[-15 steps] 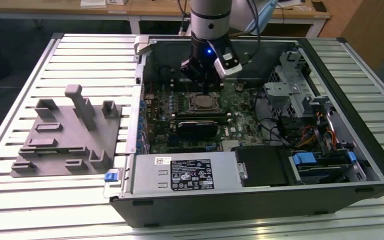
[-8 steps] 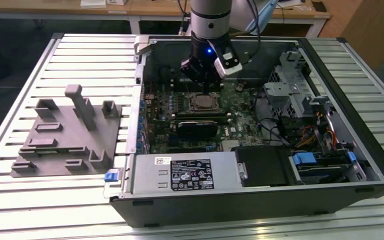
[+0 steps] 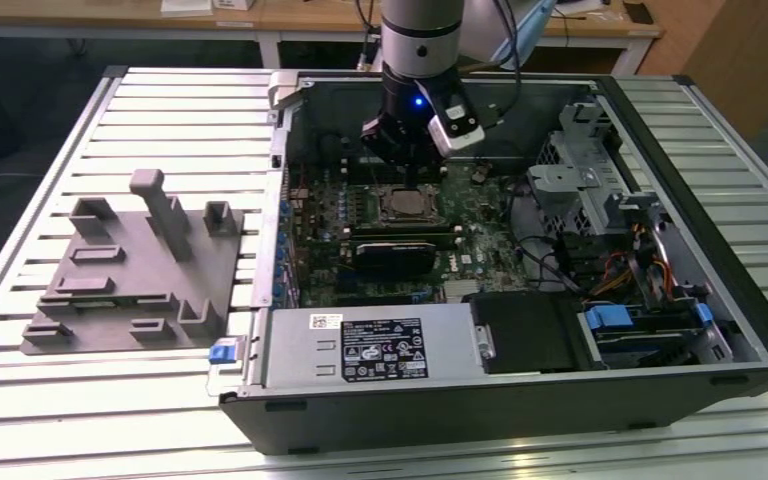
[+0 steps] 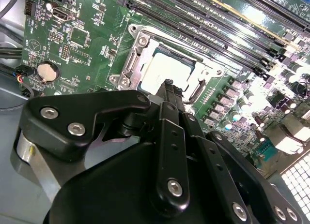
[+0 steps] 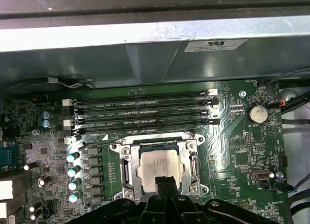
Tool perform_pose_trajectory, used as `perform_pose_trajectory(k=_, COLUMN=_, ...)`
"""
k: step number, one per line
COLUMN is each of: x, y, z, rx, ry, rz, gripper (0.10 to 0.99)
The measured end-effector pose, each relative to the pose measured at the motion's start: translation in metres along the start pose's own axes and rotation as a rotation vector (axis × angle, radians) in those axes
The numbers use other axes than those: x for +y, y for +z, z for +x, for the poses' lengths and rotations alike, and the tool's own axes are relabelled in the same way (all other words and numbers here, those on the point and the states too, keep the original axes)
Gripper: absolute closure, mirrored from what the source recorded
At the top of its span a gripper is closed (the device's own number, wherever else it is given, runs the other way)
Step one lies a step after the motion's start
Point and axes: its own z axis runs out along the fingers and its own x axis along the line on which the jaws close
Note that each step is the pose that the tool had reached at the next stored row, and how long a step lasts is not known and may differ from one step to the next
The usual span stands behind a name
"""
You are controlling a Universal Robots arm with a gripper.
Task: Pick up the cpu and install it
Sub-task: 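Install the first cpu locking lever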
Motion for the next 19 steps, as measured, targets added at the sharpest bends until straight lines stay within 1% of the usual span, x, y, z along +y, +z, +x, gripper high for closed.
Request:
perform_pose_trajectory(k=2, x=-0.0003, y=-0.0002, z=0.0029, rx=0.0001, ry=0.000, rz=0.000, gripper=0.980)
perform_pose_trajectory(k=5, x=-0.0010, y=-0.0006, z=0.0101, rx=0.0000, ry=0.000, rz=0.000, gripper=0.980)
perform_pose_trajectory(k=13, x=-0.0036, y=-0.0022, z=0.0375, rx=0.0000, ry=0.000, rz=0.000, gripper=0.980)
perform_pose_trajectory(k=19, x=-0.0051, y=-0.0031, z=0.0537, rx=-0.0001, ry=0.000, rz=0.000, gripper=0.980)
